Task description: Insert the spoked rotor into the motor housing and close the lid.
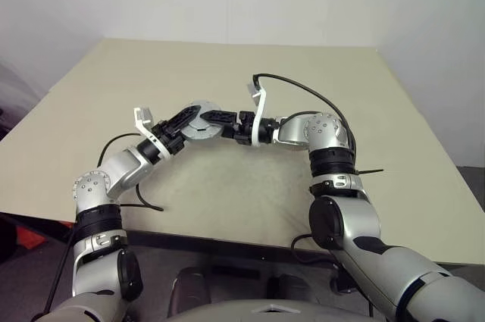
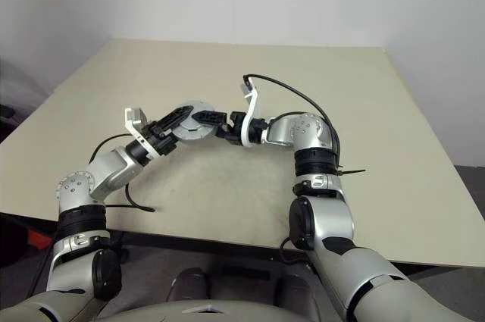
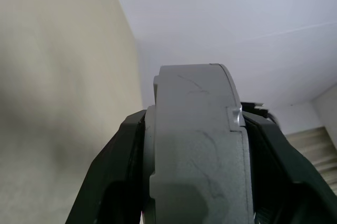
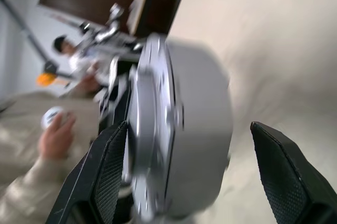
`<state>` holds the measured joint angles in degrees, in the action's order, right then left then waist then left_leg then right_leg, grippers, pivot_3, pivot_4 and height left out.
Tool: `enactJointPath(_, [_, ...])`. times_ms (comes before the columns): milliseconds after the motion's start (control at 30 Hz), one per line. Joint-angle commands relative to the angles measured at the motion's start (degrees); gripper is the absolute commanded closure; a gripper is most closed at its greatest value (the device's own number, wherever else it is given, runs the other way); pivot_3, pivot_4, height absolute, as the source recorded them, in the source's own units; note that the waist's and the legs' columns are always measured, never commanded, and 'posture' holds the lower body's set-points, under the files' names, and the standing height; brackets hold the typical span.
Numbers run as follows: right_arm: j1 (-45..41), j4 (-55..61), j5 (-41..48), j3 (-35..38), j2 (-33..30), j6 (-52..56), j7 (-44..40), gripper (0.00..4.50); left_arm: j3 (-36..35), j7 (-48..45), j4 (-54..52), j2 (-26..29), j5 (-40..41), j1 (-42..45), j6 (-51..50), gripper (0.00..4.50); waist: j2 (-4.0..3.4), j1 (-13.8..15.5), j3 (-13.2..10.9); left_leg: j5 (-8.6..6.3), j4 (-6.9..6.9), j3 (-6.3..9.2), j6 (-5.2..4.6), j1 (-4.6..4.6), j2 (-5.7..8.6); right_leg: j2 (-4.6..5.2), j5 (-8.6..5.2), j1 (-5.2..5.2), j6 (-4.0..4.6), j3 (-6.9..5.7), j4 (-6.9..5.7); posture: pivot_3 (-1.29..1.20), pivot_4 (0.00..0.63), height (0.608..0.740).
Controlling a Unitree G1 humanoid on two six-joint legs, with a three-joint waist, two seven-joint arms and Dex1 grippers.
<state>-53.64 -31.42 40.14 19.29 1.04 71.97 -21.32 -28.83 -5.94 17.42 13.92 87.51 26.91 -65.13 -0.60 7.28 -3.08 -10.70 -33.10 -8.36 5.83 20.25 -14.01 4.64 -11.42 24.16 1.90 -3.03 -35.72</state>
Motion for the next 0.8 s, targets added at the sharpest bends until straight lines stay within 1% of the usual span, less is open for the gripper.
enactJointPath(33, [-0.92, -2.16, -2.36, 0.06, -0.44, -4.75, 2.44, 0.27, -1.61, -1.70, -4.76, 1.11, -0.55, 0.41, 3.75, 2.33, 0.01, -0.04, 0.00, 0.00, 0.00, 0.00, 0.00, -0.01, 0.00, 0.00, 0.00, -0.01, 0.00, 0.00, 0.00, 0.00, 0.000, 0.740])
enactJointPath(200, [-1.57, -4.77, -3.09, 1.50, -0.65, -8.69, 4.63, 0.27, -2.91, -1.65, -7.85, 1.55, -3.13, -1.87, 8.43, 2.33, 0.06, -0.14, -0.01, 0.00, 0.00, 0.00, 0.00, -0.01, 0.00, 0.00, 0.00, 0.00, 0.00, 0.00, 0.00, 0.00, 0.000, 0.740])
enactJointPath(300, [-1.22, -4.57, -4.15, 0.11, -1.32, -10.39, 3.35, 0.27, -4.98, -2.49, -10.02, 2.30, -5.66, -3.48, 13.52, 2.33, 0.09, -0.20, -0.02, 0.00, 0.00, 0.00, 0.00, -0.01, -0.01, -0.01, 0.00, 0.00, 0.00, 0.00, 0.01, 0.00, 0.000, 0.740])
enactJointPath(433, [-0.98, -5.49, -4.51, -0.42, -1.94, -11.26, 2.03, 0.27, -6.95, -2.27, -10.98, 3.49, -6.19, -4.96, 16.51, 2.33, 0.11, -0.29, -0.01, 0.00, 0.00, 0.00, 0.00, -0.04, -0.01, -0.02, 0.00, 0.00, 0.00, 0.00, 0.00, 0.00, 0.000, 0.740])
enactJointPath(600, [-1.19, -6.31, -4.99, -0.67, -2.01, -12.16, 1.41, 0.27, -9.51, -1.43, -9.78, 4.17, -7.00, -5.36, 20.43, 2.33, 0.26, -0.16, 0.01, 0.00, 0.00, 0.00, 0.00, -0.05, -0.01, -0.02, 0.00, -0.02, 0.00, 0.00, -0.01, 0.00, 0.000, 0.740])
enactJointPath(800, [-0.98, -6.31, -5.18, -0.77, -2.19, -12.27, 1.11, 0.27, -10.49, 1.64, -6.63, 3.72, -11.16, -5.47, 24.80, 2.33, 0.36, -0.19, 0.06, 0.00, -0.02, 0.00, 0.00, -0.10, -0.01, -0.02, 0.00, -0.06, -0.01, 0.00, -0.01, 0.00, 0.000, 0.740])
